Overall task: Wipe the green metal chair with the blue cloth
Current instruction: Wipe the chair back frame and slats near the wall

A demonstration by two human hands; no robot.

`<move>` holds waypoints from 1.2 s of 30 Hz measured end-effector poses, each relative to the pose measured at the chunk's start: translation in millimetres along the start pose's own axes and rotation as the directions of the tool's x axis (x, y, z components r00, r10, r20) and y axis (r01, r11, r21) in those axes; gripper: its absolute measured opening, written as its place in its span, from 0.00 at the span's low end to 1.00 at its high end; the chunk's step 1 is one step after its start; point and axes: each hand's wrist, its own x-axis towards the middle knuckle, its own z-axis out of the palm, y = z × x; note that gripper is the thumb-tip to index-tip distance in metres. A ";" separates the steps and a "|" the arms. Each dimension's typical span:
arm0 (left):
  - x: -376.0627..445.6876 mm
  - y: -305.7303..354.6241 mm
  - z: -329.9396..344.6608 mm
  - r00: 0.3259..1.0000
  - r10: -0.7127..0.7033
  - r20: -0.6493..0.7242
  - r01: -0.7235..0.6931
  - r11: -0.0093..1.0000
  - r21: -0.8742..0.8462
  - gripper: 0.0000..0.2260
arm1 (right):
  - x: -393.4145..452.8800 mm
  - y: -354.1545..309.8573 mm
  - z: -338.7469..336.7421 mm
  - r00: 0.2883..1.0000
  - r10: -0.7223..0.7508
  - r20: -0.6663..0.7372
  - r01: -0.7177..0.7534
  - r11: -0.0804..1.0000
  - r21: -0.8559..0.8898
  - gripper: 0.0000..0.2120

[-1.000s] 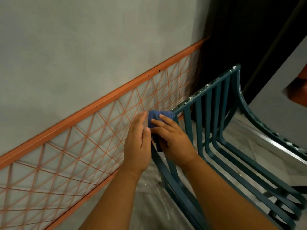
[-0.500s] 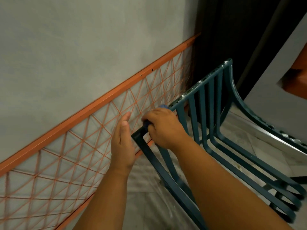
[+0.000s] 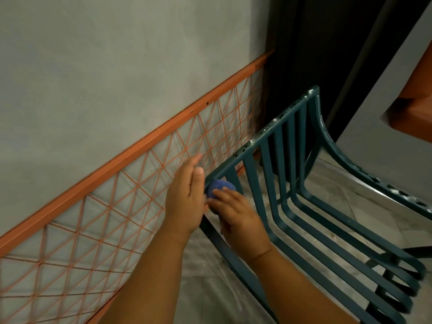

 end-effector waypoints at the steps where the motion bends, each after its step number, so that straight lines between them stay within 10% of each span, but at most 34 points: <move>1: 2.1 0.2 5.0 1.000 0.024 0.001 -0.024 0.998 0.061 0.20 | 2.7 0.9 -8.8 0.988 0.130 -0.084 -0.124 0.989 0.079 0.22; 5: 7.1 2.5 25.4 0.998 0.051 -0.043 -0.043 0.987 0.158 0.19 | 37.2 -8.3 -33.2 0.899 0.339 -0.278 -0.298 0.937 0.181 0.24; 11: 14.2 5.6 38.0 0.992 -0.002 -0.128 0.048 0.933 0.356 0.24 | 72.1 8.0 -22.2 0.961 0.066 0.270 -0.036 0.992 -0.117 0.22; 18: 15.8 0.7 41.3 0.997 0.016 -0.076 0.017 0.909 0.417 0.30 | 113.1 12.3 -25.4 0.945 0.243 0.220 -0.204 0.961 -0.186 0.24; 24: 13.8 0.5 41.1 1.000 0.011 -0.025 0.001 0.898 0.441 0.32 | 85.7 33.1 -37.0 0.977 0.046 0.209 -0.054 0.998 0.030 0.17; 30: 13.4 -4.2 45.2 1.000 -0.014 0.004 0.010 0.864 0.503 0.36 | 123.6 35.8 -32.0 0.949 0.274 0.155 -0.257 0.959 -0.123 0.17; 36: 12.9 -0.9 45.4 0.999 -0.044 0.023 0.028 0.878 0.478 0.35 | 95.6 23.0 -43.7 0.971 0.086 0.221 -0.110 0.989 0.096 0.11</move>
